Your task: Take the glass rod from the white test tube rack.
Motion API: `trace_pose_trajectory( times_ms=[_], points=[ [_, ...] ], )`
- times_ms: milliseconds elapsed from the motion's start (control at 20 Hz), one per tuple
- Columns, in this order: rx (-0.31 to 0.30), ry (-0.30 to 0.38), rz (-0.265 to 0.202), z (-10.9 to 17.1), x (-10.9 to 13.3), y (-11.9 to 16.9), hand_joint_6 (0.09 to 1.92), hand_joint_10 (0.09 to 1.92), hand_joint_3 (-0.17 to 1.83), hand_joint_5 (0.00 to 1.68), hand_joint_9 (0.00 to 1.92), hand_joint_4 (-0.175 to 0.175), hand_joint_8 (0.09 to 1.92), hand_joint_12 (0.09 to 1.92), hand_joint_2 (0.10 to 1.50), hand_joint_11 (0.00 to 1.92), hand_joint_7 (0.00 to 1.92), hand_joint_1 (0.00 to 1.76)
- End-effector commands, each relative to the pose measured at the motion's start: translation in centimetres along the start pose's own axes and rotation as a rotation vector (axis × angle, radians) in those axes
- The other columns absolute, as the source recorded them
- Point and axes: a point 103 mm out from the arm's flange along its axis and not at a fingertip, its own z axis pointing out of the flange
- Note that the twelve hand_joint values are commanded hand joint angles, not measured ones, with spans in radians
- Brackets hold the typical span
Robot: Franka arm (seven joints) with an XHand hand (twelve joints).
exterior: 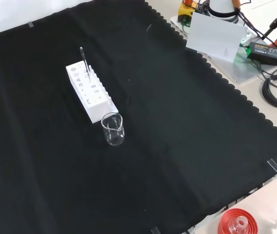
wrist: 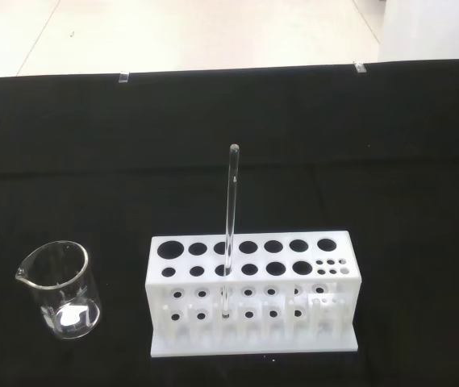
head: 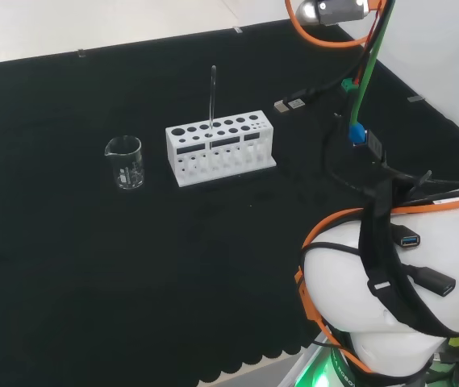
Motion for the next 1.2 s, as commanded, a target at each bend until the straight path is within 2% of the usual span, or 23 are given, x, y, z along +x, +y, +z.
trace_pose_trajectory(
  times_ms=[50, 200, 650, 750, 950, 1200],
  points=[
    [-0.004, -0.01, 0.002, 0.0, -0.1, 0.0, 0.19, 0.74, 0.61, 0.08, 0.0, -0.023, 0.45, 0.92, 0.68, 0.0, 0.0, 0.74],
    [-0.001, -0.006, 0.01, 0.2, -0.2, 0.1, 0.09, 0.74, 0.51, 0.13, 0.0, -0.023, 0.45, 0.92, 0.73, 0.0, 0.0, 0.74],
    [-0.032, -0.01, -0.011, 0.3, 0.3, -0.1, 0.09, 0.8, 0.46, 0.17, 0.0, -0.029, 0.59, 0.95, 0.76, 0.0, 0.01, 0.73],
    [-0.03, -0.013, -0.018, 0.4, 0.6, 0.1, 0.09, 0.86, 0.46, 0.21, 0.01, -0.035, 0.64, 1.11, 0.76, 0.0, 0.04, 0.72],
    [0.026, 0.005, -0.031, 0.4, 0.9, 1.3, 0.09, 0.95, 0.48, 0.28, 0.11, -0.047, 0.74, 1.46, 0.76, 0.0, 0.12, 0.72],
    [0.073, 0.01, -0.07, 0.8, 1.2, 3.3, 0.09, 0.95, 0.5, 0.36, 0.24, -0.065, 0.81, 1.49, 0.72, 0.12, 0.19, 0.81]
  ],
)
